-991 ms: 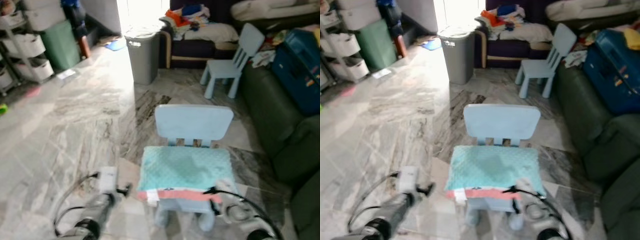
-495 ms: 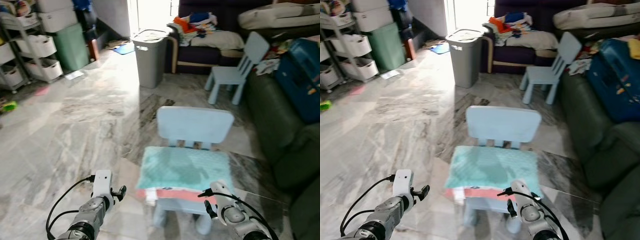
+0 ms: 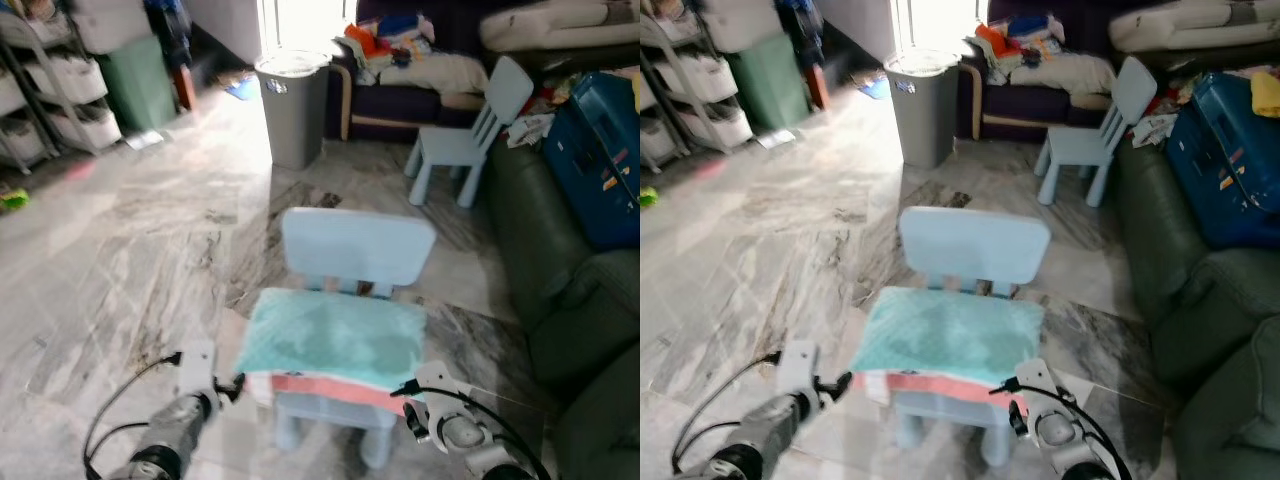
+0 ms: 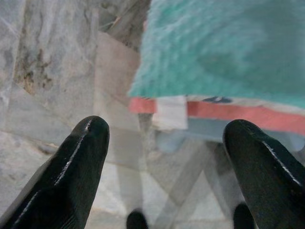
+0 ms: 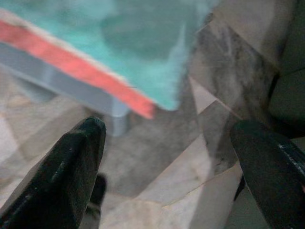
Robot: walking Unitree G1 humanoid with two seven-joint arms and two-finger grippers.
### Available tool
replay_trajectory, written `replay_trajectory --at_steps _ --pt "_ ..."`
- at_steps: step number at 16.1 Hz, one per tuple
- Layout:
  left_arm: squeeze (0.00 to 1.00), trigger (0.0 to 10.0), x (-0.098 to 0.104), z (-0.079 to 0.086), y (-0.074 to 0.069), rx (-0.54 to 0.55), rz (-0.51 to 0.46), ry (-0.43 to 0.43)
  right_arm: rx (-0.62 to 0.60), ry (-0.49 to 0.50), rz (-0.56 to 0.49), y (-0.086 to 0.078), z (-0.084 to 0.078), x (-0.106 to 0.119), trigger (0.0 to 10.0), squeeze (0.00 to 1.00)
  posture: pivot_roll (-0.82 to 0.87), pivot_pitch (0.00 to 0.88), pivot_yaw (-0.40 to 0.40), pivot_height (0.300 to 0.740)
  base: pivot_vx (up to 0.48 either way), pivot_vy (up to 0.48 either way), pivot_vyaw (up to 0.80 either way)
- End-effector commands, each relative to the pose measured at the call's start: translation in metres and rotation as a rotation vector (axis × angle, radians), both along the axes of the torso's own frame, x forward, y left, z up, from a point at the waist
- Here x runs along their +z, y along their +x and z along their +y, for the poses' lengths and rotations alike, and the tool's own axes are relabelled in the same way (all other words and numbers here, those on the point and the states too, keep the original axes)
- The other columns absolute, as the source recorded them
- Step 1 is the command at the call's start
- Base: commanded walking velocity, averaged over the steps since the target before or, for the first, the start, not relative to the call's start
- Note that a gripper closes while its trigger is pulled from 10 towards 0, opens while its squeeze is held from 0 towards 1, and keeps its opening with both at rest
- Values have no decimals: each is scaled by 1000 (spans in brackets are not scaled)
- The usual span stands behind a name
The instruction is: Move the pillow to the sofa
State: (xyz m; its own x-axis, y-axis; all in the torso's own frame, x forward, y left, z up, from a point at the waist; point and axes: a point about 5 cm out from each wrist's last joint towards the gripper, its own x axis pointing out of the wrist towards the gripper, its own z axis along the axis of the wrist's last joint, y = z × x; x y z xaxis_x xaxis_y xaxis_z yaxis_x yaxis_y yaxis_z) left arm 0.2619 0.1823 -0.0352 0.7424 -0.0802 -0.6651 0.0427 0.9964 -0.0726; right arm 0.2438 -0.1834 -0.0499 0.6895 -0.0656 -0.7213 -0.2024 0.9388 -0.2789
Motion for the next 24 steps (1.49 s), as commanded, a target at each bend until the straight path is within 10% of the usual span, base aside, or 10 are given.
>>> replay_trajectory --at_steps 1,16,24 --pt "0 10000 -3 -6 -2 3 14 -23 -3 -3 10 -1 -4 0 10000 0 -43 0 -1 740 0 0 0" --pt "0 10000 2 30 -7 22 -20 17 -59 259 -103 25 17 19 10000 0 -32 0 -1 740 0 0 0" --pt "0 10000 81 13 36 -138 -556 11 21 294 -589 72 -3 97 10000 0 -10 0 -6 740 0 0 0"
